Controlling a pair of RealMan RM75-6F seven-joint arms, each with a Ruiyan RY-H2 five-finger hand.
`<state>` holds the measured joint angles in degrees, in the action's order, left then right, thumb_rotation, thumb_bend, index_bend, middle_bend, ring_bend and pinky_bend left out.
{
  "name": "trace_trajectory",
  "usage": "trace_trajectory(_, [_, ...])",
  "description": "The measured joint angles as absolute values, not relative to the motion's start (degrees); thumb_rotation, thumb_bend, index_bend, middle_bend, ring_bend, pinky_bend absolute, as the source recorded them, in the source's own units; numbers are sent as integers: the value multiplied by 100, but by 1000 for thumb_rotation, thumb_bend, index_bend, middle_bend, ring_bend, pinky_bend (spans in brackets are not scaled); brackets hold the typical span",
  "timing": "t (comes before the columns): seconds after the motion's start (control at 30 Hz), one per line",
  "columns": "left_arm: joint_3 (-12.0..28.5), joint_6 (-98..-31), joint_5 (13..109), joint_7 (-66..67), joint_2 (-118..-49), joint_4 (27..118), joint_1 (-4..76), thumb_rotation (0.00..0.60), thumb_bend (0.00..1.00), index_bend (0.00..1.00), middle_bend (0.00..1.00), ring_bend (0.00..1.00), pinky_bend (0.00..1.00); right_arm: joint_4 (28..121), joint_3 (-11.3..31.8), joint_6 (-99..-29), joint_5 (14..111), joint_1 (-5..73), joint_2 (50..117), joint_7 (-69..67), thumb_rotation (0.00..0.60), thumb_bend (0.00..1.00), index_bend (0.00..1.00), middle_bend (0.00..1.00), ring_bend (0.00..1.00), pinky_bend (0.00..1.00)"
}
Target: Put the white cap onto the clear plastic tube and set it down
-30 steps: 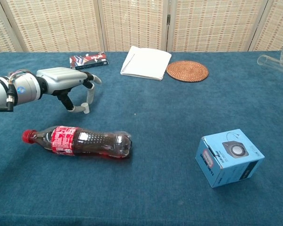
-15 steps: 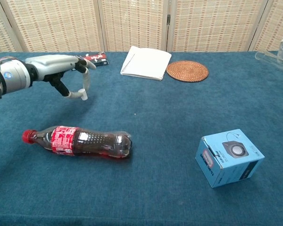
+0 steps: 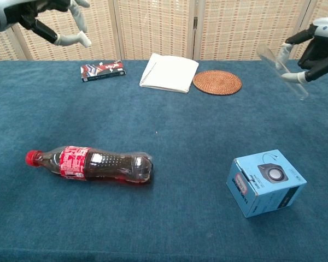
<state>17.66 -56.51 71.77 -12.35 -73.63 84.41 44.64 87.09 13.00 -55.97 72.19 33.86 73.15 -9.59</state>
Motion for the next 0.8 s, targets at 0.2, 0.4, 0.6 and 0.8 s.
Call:
trace_trajectory(0.2, [1943,-5967,7178,-1177,-7115,9081,4375,600,467,619,56,0,0,8428,1469,-5525,7272,3632,7899,-1497,600,623,886,1000,1000,1000])
trace_trajectory(0.4, [2075,-6157,7184,-941,-7047,9538,4401,600,468,620,57,0,0,8178,1630,-5443,7292,3919,8448,-1845,600,623,886,1000,1000,1000])
trace_trajectory(0.6, [2123,-6355,7245,-507,-7141,9735,4488,600,467,621,57,0,0,7998,1798,-5349,7242,4171,8879,-2159,600,623,885,1000,1000,1000])
trace_trajectory(0.8, [2115,-6592,7318,78,-7297,9842,4562,600,467,623,57,0,0,7942,1987,-5265,7089,4376,9125,-2299,600,623,886,1000,1000,1000])
